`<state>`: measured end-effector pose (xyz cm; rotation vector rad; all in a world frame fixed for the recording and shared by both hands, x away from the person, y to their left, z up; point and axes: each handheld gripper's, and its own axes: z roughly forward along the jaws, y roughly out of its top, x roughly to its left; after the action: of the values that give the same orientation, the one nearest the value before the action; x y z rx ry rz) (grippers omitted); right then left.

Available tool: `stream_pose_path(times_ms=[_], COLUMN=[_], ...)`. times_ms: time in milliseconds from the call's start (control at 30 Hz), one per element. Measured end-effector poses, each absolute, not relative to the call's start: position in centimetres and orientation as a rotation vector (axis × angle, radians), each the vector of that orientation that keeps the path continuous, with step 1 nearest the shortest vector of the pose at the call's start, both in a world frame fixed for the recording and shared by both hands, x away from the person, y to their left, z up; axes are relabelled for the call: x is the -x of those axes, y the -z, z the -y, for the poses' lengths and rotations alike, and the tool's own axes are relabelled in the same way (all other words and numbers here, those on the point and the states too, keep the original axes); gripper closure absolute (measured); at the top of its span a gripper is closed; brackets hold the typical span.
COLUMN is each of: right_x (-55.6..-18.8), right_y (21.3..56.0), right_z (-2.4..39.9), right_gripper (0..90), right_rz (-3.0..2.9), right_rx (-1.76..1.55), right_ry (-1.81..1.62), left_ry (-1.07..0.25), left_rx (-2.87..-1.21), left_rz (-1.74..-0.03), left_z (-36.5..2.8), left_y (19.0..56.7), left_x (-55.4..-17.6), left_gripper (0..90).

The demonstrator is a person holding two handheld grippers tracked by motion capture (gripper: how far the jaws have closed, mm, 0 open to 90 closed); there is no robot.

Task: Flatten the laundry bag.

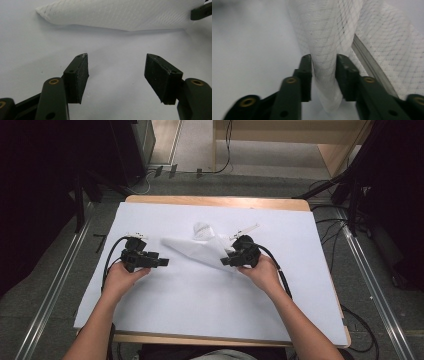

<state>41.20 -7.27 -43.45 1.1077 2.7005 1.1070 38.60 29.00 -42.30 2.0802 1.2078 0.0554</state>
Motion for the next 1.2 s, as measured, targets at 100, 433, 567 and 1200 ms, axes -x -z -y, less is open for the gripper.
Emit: stream_pose_path(times_ms=[100, 433, 567, 1200], right_x=[-40.6, -40.7, -42.2, -40.5], right_y=[42.1, 38.7, 39.3, 41.7], right_z=[7.7, 8.7, 8.0, 5.0], right_gripper=[56.8, 86.2, 90.0, 90.0], right_rz=[-2.688, -2.663, -2.651, -2.738], right_rx=[-1.072, -1.039, -1.06, -1.022], right_ry=[-1.165, -1.278, -1.234, -1.211], left_ry=[-0.057, -0.069, -0.068, -0.083], left_rx=[-2.077, -2.059, -2.061, -2.032], left_rz=[-1.215, -1.226, -1.225, -1.223], left_z=[-29.2, -29.8, -29.8, -30.3], left_y=[42.3, 41.9, 41.9, 41.0], left_x=[-38.6, -38.6, -38.6, -38.4], left_gripper=[37.0, 39.1, 39.4, 41.8])
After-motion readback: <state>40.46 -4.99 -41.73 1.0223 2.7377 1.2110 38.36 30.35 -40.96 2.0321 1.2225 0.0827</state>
